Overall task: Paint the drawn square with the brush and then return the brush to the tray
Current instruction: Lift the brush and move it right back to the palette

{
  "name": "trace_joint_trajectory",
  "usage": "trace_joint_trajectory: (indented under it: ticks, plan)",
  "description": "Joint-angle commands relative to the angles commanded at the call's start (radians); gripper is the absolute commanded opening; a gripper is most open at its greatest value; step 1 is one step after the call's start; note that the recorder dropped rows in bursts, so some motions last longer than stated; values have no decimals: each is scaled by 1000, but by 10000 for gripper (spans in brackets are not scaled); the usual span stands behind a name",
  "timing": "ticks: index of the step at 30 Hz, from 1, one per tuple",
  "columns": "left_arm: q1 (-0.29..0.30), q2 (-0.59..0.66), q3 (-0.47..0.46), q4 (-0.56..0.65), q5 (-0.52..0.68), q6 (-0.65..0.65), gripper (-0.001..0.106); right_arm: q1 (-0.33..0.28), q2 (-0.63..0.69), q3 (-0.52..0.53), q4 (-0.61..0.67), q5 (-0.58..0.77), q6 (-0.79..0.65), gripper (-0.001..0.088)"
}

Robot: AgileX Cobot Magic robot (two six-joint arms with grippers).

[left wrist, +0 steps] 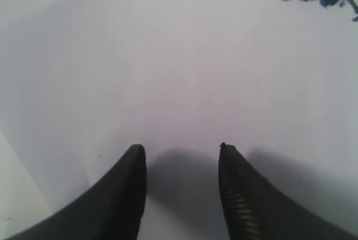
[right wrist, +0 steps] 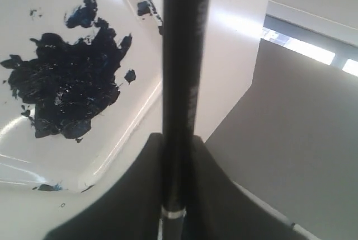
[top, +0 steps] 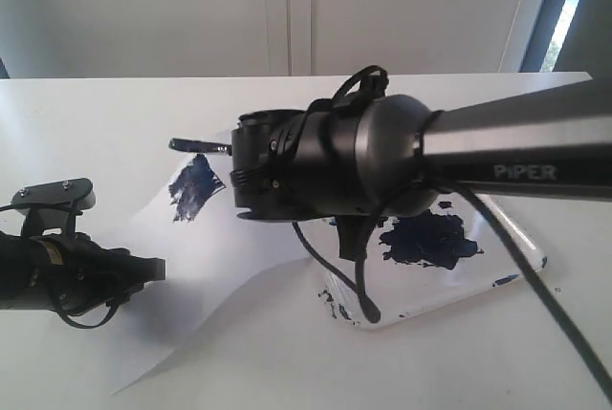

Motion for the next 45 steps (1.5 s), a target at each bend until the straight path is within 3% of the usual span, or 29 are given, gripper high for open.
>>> trace_joint_trajectory:
  ticks: [11, 15, 19, 25, 36, 45]
  plan:
    - [0, -41, 0, 0, -28, 0, 479, -10, -57, 0, 182, 0, 148, 0]
    - [0, -113, 0, 0, -32, 10, 479, -44, -57, 11, 272, 0, 231, 0]
    - [0, -217, 0, 0, -28, 44, 479, -59, -61, 68, 272, 0, 297, 0]
    - [0, -378, 0, 0, -16, 73, 479, -59, -135, 211, 265, -7, 440, 0]
    - [0, -644, 0, 0, 113, 88, 479, -59, -348, 507, 312, -308, 779, 0]
    - [0, -877, 89, 0, 138, 70, 479, -59, -365, 738, 376, -489, 986, 0]
